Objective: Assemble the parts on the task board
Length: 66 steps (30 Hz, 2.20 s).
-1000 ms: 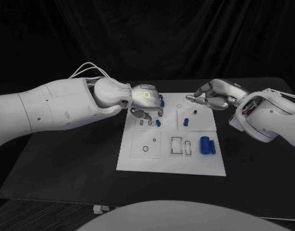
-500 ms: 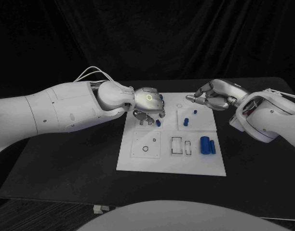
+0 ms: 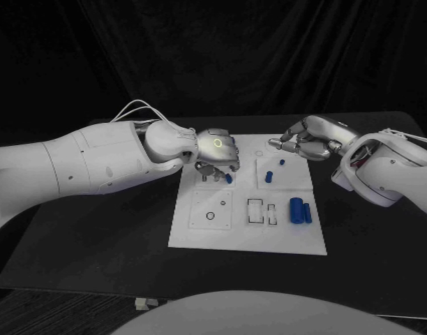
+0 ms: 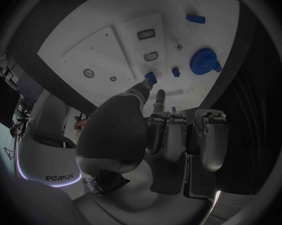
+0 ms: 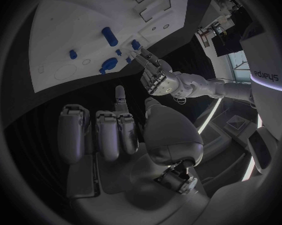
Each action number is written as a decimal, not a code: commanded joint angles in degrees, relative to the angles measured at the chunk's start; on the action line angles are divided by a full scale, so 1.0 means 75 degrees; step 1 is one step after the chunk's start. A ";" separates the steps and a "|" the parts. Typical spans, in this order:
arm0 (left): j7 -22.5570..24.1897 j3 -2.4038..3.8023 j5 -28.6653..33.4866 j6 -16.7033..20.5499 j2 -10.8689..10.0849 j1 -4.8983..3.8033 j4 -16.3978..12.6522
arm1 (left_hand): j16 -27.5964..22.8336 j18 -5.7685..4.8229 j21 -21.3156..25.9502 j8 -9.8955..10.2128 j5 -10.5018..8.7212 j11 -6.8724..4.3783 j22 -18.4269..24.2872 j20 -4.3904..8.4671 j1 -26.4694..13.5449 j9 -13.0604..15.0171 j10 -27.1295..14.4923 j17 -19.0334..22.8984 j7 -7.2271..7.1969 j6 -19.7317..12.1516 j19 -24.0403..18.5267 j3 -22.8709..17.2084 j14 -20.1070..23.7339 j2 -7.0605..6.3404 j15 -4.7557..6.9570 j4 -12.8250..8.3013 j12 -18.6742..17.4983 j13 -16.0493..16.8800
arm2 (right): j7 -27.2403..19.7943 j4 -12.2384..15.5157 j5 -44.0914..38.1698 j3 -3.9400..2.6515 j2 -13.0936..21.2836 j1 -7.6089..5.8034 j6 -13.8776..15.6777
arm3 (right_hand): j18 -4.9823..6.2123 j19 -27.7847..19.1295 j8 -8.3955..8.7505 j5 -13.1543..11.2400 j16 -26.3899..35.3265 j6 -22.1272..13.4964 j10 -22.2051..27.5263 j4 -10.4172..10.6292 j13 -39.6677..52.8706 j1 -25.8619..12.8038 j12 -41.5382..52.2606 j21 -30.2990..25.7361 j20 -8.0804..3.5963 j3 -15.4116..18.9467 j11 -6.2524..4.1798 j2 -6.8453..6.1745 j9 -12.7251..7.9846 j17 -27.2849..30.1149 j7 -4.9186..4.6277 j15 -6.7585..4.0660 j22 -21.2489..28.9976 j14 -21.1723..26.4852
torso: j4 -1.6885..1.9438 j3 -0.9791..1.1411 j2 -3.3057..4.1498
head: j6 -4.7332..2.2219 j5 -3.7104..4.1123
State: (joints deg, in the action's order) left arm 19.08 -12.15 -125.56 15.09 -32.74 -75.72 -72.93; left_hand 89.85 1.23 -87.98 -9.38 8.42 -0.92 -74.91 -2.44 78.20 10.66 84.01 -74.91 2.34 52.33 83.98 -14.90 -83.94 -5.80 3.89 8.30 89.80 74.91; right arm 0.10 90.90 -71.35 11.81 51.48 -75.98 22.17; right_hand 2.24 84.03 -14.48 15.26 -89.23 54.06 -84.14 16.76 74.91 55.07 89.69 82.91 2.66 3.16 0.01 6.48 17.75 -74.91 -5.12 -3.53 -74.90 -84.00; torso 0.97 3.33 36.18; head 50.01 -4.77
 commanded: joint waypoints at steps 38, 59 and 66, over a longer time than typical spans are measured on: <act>-0.0293 0.0009 0.0069 -0.0281 0.0276 0.0206 0.0276 | 0.0020 -0.0099 -0.0006 -0.0291 -0.0200 -0.0081 -0.1926 -0.0005 -0.0388 0.0277 0.0799 -0.2012 -0.0114 0.0576 0.0633 0.0143 -0.0807 0.0030 0.0028 -0.0008 0.0027 0.2012 | 0.0172 -0.0007 -0.0006 -0.0004 0.0005 0.0090 -0.0256 | -0.0049 0.0314 -0.0030 0.0030 -0.0018 0.0002 -0.0765 0.0001 0.1983 0.0075 0.0029 -0.0030 0.0061 0.0074 0.0058 0.0046 0.0023 -0.1826 0.0023 0.0045 -0.1685 -0.0756 | 0.0001 0.0003 -0.0001 | -0.0001 0.0022; -0.0678 0.0009 0.0069 -0.0128 0.0350 0.0276 0.0378 | 0.0020 -0.0107 -0.0037 -0.0540 0.0070 -0.0078 -0.1936 0.0016 -0.0562 0.0578 0.0799 -0.2012 -0.0108 0.0863 0.0652 0.0141 -0.0807 0.0259 0.0049 -0.0023 0.0027 0.2012 | 0.0192 -0.0027 -0.0006 -0.0004 -0.0017 0.0111 -0.0523 | -0.0029 0.0275 -0.0041 0.0035 0.0010 0.0018 -0.0738 0.0002 0.1931 0.0086 0.0008 -0.0108 0.0065 0.0098 0.0064 0.0110 0.0032 -0.1765 0.0022 0.0050 -0.1659 -0.0740 | 0.0000 0.0003 -0.0003 | -0.0001 0.0014; -0.0738 0.0009 0.0069 -0.0142 0.0364 0.0298 0.0382 | 0.0020 -0.0102 -0.0020 -0.0663 0.0140 -0.0093 -0.1930 0.0023 -0.0695 0.0737 0.0799 -0.2012 -0.0126 0.0990 0.0641 0.0172 -0.0807 0.0306 0.0058 -0.0015 0.0027 0.2012 | 0.0202 -0.0039 -0.0006 -0.0004 -0.0026 0.0120 -0.0593 | -0.0026 0.0267 -0.0049 0.0042 0.0016 0.0031 -0.0736 -0.0002 0.1926 0.0103 0.0006 -0.0122 0.0068 0.0110 0.0065 0.0144 0.0039 -0.1752 0.0023 0.0052 -0.1654 -0.0737 | -0.0005 0.0007 -0.0006 | -0.0001 0.0013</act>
State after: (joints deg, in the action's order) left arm 14.15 -12.14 -125.34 13.58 -30.16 -73.59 -70.05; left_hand 89.85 1.24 -87.98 -14.11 9.16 -1.32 -74.90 -2.44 73.61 16.04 84.03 -74.91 1.31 59.31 83.98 -14.01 -83.94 -3.49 3.88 8.22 89.80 74.91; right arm 0.63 90.60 -71.34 11.81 51.32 -75.24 18.74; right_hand 2.24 84.03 -14.48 15.26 -89.23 54.06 -83.93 16.70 74.90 55.60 89.69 82.30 2.66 3.72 0.22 7.01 17.99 -74.90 -5.12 -3.53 -74.92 -84.00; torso 0.94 3.37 36.15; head 50.01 -4.69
